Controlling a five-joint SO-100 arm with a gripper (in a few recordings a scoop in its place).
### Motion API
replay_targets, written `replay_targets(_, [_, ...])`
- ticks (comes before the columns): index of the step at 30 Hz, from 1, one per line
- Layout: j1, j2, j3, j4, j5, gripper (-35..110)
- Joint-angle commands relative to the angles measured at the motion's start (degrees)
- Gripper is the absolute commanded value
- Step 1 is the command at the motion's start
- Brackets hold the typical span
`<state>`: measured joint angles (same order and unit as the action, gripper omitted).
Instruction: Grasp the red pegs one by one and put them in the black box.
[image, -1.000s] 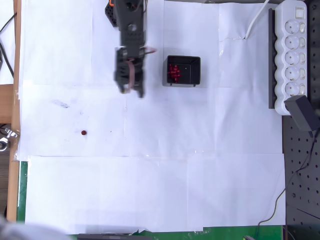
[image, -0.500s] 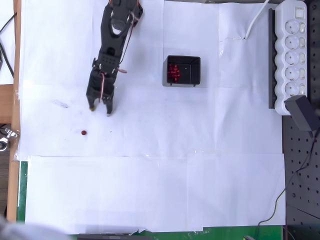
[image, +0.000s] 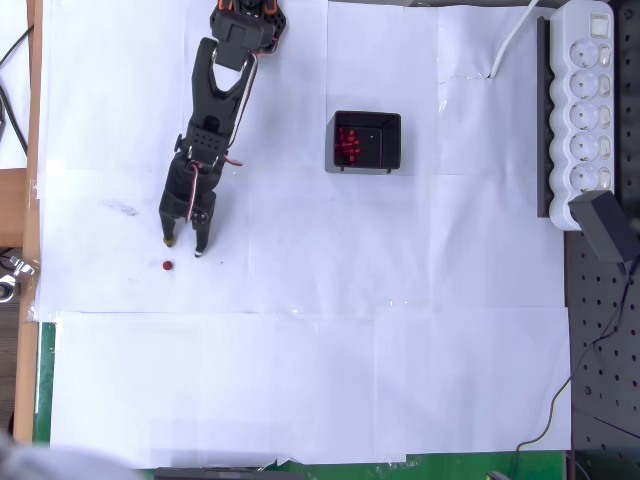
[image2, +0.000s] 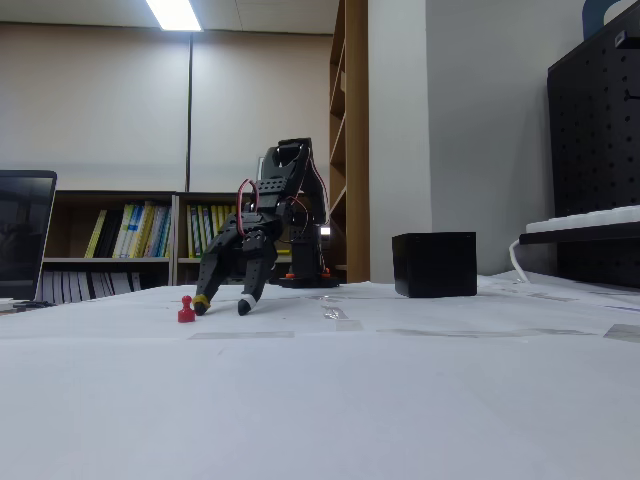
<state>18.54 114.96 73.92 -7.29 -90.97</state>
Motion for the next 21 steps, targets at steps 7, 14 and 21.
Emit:
replay_targets(7, [2.2, 5.9, 8.7, -0.1, 0.2, 19])
replay_targets(14, [2.7, 7.7, 10.5, -0.3, 0.7, 18])
replay_targets(21, [2.5, 8.4, 11.3, -0.4, 0.7, 17])
